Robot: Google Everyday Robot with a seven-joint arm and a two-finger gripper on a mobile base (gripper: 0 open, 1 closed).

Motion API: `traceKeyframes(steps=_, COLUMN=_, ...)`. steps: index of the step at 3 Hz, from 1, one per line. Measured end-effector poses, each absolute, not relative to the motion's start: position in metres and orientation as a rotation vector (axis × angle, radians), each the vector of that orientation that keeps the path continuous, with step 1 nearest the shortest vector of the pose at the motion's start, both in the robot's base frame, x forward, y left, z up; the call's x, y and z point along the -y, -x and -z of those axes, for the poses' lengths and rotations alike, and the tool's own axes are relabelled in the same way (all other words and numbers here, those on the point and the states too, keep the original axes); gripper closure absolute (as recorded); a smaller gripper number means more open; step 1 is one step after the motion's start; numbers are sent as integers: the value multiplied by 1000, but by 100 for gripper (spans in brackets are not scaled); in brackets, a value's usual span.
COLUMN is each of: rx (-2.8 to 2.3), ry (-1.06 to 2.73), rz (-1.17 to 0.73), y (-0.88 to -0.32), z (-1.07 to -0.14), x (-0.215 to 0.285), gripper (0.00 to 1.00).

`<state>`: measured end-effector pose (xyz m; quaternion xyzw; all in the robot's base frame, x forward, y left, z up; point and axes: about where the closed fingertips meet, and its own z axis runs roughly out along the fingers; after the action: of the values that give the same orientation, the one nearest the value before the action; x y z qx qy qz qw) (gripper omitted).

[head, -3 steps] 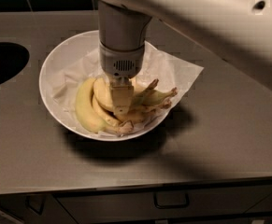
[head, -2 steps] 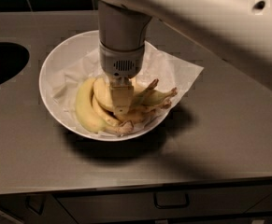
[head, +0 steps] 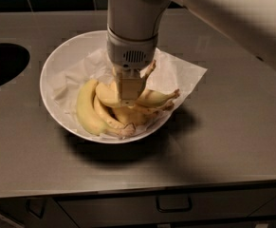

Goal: Pick banana from white bowl

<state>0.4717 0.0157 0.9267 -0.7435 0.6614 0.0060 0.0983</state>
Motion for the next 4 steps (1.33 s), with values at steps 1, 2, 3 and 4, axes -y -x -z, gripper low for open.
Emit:
traceKeyframes(steps=1, rx=-1936, ry=2164, rz=21, y=-469, z=-948, x=-5, gripper=100)
traceKeyframes(steps=2, rx=-1913, ry=2143, rz=51, y=-466, z=-966, x=0, gripper=100)
traceKeyframes(steps=3, rx=-1874, ry=2121, rz=68, y=-463, z=-983, x=3, gripper=100)
traceKeyframes(steps=4, rx=-1799, ry=2098, rz=41, y=-457, z=-1002, x=6, gripper=100)
